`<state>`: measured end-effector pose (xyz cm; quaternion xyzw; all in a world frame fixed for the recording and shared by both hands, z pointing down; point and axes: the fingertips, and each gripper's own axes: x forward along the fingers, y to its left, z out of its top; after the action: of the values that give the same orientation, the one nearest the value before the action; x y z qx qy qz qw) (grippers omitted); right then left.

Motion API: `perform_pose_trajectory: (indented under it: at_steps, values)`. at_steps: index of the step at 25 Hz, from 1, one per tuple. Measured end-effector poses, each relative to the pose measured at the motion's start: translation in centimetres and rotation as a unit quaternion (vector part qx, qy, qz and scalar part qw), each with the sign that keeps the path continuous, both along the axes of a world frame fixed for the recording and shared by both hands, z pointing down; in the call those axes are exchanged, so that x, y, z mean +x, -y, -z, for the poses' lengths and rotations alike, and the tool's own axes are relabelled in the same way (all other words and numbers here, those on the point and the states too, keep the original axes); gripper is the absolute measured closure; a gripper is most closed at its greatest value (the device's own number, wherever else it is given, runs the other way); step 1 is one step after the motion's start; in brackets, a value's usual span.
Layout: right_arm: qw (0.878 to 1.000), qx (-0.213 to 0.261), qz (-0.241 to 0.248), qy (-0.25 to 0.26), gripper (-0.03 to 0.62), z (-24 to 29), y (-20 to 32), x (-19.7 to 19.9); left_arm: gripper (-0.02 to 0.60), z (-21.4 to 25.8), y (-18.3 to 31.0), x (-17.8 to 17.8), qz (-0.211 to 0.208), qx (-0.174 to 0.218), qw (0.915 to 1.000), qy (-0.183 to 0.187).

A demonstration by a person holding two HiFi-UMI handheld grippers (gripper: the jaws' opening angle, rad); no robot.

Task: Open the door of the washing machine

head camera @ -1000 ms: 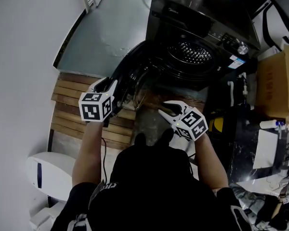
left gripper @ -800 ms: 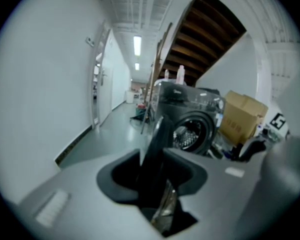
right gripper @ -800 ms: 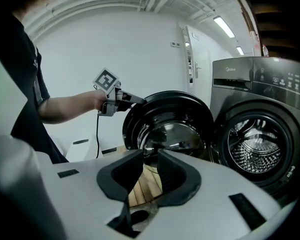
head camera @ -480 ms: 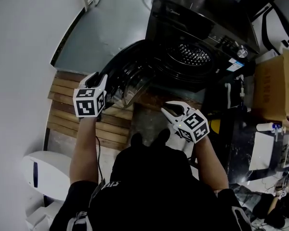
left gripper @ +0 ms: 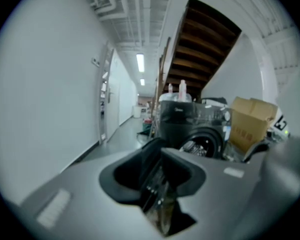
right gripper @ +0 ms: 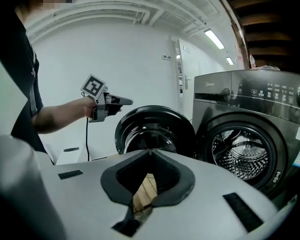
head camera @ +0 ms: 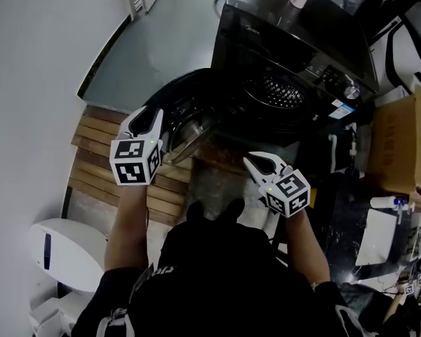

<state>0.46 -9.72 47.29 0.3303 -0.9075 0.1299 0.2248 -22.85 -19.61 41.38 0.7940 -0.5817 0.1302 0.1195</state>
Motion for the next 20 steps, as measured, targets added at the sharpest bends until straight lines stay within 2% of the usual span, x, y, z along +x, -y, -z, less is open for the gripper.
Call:
perform_pose_trajectory:
  at_steps: [5, 8, 12, 20]
  values:
    - [0.999, 0.02, -0.019, 0.017, 0.594, 1.3, 1.9, 3.1, 0.471, 0.8, 0.9, 4.7, -0.018, 0.003, 0.9997, -0.017]
    - [0.998, 0.038, -0.052, 0.029, 0.6, 2.4, 3.3, 6.3, 0.485, 0.9, 1.4, 8.3, -0.036, -0.001, 0.9987, -0.035]
    - [0.992, 0.061, -0.101, 0.05, 0.602, 3.8, 4.9, 11.6, 0.504, 1.5, 2.3, 13.4, -0.057, 0.001, 0.9968, -0.056]
    - [0.978, 0.101, -0.156, 0.098, 0.602, 6.1, 7.2, 19.6, 0.544, 2.7, 2.6, 23.9, -0.093, 0.022, 0.9928, -0.073]
